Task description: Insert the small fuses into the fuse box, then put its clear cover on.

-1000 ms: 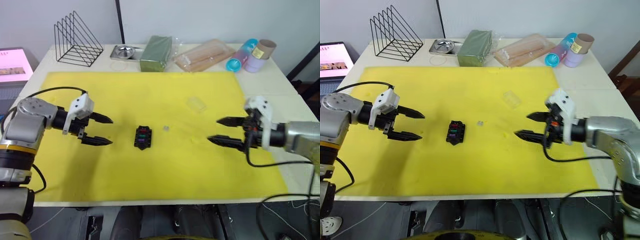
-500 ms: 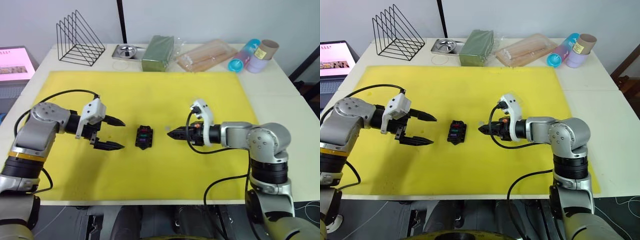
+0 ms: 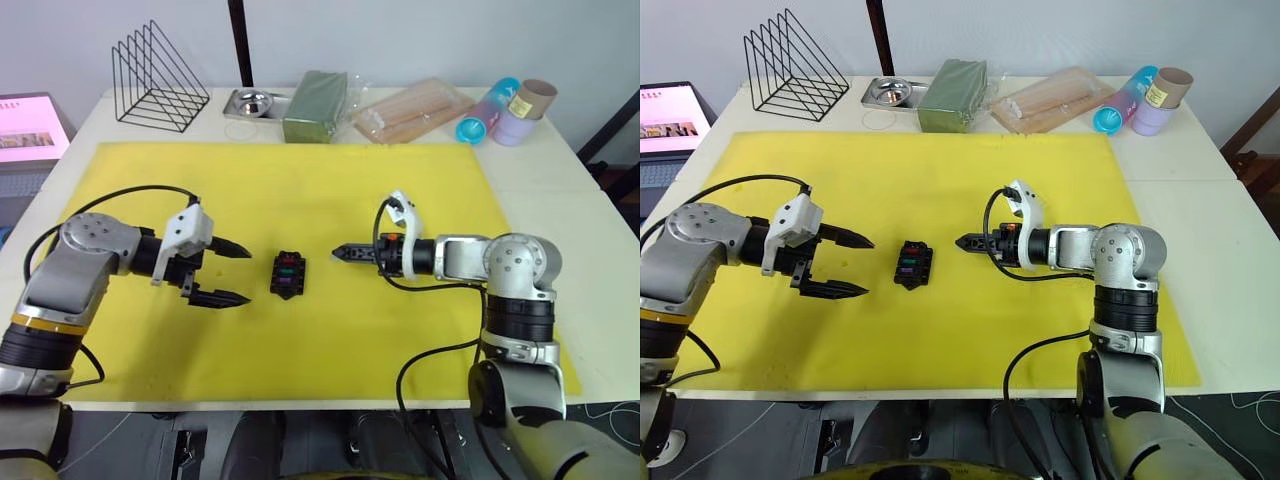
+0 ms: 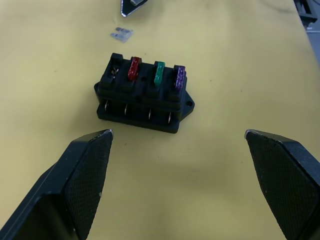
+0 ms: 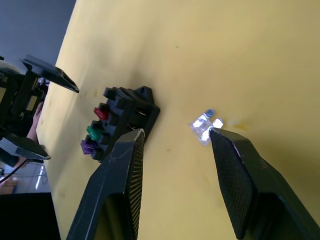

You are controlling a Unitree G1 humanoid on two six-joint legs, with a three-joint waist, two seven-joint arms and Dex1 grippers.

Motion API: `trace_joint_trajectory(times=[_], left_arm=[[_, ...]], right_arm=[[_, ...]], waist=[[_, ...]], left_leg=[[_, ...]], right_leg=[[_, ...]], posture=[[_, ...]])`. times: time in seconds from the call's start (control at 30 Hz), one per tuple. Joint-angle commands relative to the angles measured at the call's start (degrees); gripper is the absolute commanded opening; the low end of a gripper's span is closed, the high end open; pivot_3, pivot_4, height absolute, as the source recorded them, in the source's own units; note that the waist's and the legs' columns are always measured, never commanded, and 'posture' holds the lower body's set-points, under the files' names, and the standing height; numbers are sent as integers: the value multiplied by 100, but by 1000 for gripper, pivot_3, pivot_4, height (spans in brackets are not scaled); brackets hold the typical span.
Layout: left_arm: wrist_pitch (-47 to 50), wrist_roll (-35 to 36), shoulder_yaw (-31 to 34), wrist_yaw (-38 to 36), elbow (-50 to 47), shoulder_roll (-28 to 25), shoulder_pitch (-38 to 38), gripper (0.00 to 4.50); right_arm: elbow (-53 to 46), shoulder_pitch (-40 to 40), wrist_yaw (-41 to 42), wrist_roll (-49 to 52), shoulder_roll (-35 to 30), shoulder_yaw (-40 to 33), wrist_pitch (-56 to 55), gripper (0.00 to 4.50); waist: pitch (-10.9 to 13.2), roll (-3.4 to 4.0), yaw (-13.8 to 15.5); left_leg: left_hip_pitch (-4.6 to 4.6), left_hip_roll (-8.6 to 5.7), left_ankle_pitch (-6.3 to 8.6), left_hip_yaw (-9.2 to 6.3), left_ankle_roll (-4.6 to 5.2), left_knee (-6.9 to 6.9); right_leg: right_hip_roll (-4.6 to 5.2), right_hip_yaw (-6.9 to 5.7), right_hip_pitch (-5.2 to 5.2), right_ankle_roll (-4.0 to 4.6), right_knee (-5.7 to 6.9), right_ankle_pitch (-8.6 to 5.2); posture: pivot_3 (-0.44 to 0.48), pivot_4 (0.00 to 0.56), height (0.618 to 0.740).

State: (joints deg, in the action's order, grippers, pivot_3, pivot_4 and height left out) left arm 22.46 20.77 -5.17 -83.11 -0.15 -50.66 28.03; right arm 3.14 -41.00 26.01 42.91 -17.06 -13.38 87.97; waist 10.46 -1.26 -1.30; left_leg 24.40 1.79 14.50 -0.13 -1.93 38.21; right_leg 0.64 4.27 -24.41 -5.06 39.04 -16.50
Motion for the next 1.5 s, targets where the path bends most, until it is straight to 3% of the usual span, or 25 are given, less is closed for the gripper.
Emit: trace_joint_trajectory(times=[0.03,0.63,1.1,1.5], left_arm=[[27,105,183,84,-160,-56,0,4500],[17,171,199,253,-234,-85,-115,4500],[32,211,232,382,-317,-84,-189,4500],[101,241,330,488,-488,-103,-329,4500]], right_arm=[[147,-188,209,37,-108,62,-132,2178],[1707,-756,1289,-306,-410,890,-920,2178],[2506,-1171,2391,-814,-558,1808,-1501,2178],[2698,-1367,2961,-1016,-432,1994,-1627,2178]], waist=[[0,0,-7],[0,0,-130],[0,0,-131],[0,0,-137]], left_leg=[[0,0,0,0,0,-1],[0,1,0,-2,0,-5],[0,0,0,-2,0,-6],[-1,1,0,-2,0,-6]], right_leg=[[-1,0,0,0,0,0],[-1,-1,-1,0,-1,0],[-1,-1,-2,0,-3,0],[-1,-1,-2,0,-2,0]], posture=[[0,150,740],[0,150,740],[0,150,740],[0,150,740]])
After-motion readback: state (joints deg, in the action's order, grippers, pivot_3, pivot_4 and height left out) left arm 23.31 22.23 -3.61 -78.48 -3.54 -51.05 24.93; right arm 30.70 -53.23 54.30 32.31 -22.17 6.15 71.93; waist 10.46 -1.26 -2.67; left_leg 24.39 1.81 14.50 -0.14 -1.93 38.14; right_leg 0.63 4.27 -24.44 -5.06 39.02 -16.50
